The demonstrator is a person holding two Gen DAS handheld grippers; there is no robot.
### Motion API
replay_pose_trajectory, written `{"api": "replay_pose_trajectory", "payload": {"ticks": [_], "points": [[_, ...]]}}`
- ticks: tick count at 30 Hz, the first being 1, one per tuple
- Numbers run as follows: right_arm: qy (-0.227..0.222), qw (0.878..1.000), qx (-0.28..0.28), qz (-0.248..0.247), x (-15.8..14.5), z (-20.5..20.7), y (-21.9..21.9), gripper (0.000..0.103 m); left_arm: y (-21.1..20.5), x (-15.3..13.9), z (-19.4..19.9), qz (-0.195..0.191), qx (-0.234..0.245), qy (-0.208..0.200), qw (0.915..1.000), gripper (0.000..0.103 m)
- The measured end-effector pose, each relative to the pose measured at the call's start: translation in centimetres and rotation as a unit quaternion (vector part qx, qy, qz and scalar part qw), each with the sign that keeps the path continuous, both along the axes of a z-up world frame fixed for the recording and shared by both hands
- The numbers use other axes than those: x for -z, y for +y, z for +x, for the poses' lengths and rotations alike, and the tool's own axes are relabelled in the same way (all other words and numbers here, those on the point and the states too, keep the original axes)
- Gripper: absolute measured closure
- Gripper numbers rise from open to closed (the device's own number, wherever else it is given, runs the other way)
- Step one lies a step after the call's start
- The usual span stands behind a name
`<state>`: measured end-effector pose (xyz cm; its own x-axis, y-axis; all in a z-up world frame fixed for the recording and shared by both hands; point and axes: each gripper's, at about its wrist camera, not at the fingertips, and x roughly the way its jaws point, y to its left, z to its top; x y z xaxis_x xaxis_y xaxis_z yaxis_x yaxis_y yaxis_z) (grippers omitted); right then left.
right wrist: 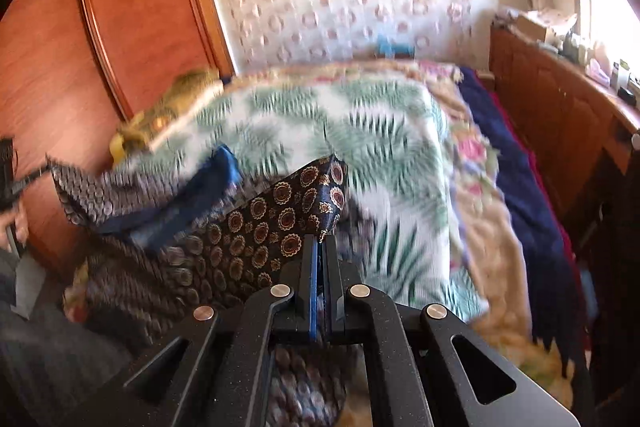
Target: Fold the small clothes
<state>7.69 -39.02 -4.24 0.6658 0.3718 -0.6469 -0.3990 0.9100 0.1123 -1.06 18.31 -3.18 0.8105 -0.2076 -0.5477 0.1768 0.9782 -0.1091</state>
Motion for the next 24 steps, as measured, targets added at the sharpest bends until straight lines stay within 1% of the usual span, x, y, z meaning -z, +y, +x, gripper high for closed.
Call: {"api": "replay_pose_trajectory", "payload": {"ticks": [2, 3, 4, 8, 10, 12, 15, 17, 18, 19, 20, 22, 24], "points": [[0.019, 1.000, -0.008, -0.009, 0.7, -0.2, -0.3, 0.101, -0.4, 0.2, 0.4, 0.011, 0.000, 0.003, 0.9999, 0.088], [0.021, 1.000, -0.009, -0.015, 0.8, -0.4, -0.4, 0.101, -0.7, 0.2, 0.5, 0.013, 0.002, 0.003, 0.9999, 0.072], [0.021, 1.000, -0.013, -0.019, 0.7, -0.5, -0.3, 0.101, -0.9, 0.2, 0.6, 0.011, 0.006, 0.002, 0.9999, 0.060], [0.018, 0.999, -0.021, -0.034, -0.1, -0.4, 0.2, 0.101, -1.0, -0.5, 0.1, 0.007, 0.011, -0.011, 0.9999, 0.058], [0.018, 0.999, -0.020, -0.037, -0.4, -0.1, 0.3, 0.101, -0.8, -1.0, 0.2, 0.006, 0.008, -0.014, 0.9998, 0.056], [0.016, 0.999, -0.020, -0.042, -0.5, 0.1, 1.5, 0.101, -0.5, -1.6, 0.1, 0.005, 0.005, -0.016, 0.9998, 0.053], [0.010, 0.999, -0.015, -0.052, -0.4, 0.1, 1.6, 0.098, 0.0, -2.7, -0.3, 0.010, 0.001, -0.029, 0.9995, 0.048], [-0.001, 0.998, 0.001, -0.064, -0.5, 0.0, 1.5, 0.089, 0.4, -3.3, -0.4, 0.009, 0.000, -0.038, 0.9993, 0.039], [-0.006, 0.998, 0.006, -0.063, -0.7, 0.1, 1.4, 0.085, 0.4, -3.4, -0.3, 0.010, 0.000, -0.039, 0.9992, 0.029], [-0.011, 0.998, 0.010, -0.059, -1.0, 0.1, 1.2, 0.077, 0.4, -3.4, -0.2, 0.013, 0.000, -0.041, 0.9991, 0.026], [-0.018, 0.998, 0.015, -0.055, -1.3, 0.2, 0.9, 0.068, 0.3, -3.4, 0.1, 0.015, -0.001, -0.043, 0.9990, 0.026], [-0.033, 0.998, 0.028, -0.047, -2.0, 0.4, 0.4, 0.058, 0.2, -2.9, 1.0, 0.015, -0.002, -0.039, 0.9991, 0.026], [-0.040, 0.998, 0.031, -0.042, -2.2, 1.3, 0.5, 0.056, 0.1, -2.0, 2.5, 0.011, -0.002, -0.025, 0.9996, 0.026]]}}
